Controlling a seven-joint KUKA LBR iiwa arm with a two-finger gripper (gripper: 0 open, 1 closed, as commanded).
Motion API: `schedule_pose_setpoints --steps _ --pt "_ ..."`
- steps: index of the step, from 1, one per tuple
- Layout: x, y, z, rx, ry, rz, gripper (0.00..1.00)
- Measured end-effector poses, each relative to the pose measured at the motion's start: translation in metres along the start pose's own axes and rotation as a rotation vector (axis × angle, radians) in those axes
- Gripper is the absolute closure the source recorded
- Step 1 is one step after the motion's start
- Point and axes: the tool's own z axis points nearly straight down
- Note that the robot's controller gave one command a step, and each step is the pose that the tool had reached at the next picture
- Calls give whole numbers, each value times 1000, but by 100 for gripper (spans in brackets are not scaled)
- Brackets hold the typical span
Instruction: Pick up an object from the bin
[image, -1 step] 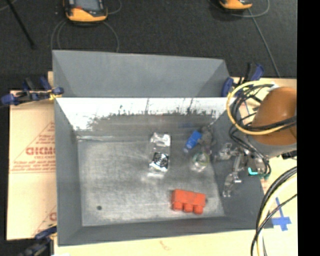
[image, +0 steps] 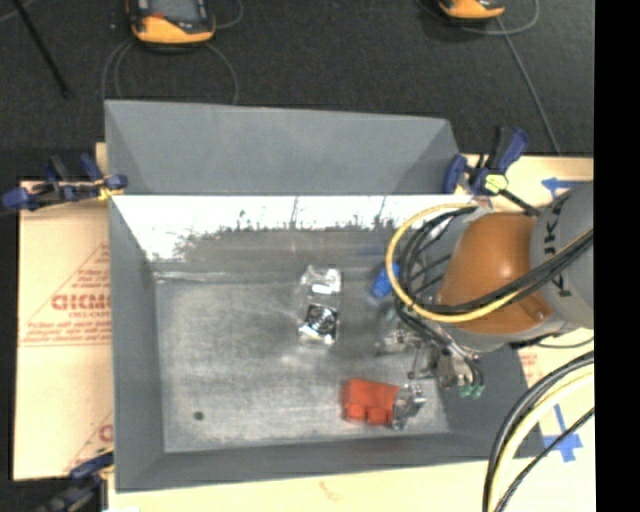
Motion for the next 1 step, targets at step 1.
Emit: schedule_pose_setpoints --steps 1 --pt "8 11 44 8 -16 -188 0"
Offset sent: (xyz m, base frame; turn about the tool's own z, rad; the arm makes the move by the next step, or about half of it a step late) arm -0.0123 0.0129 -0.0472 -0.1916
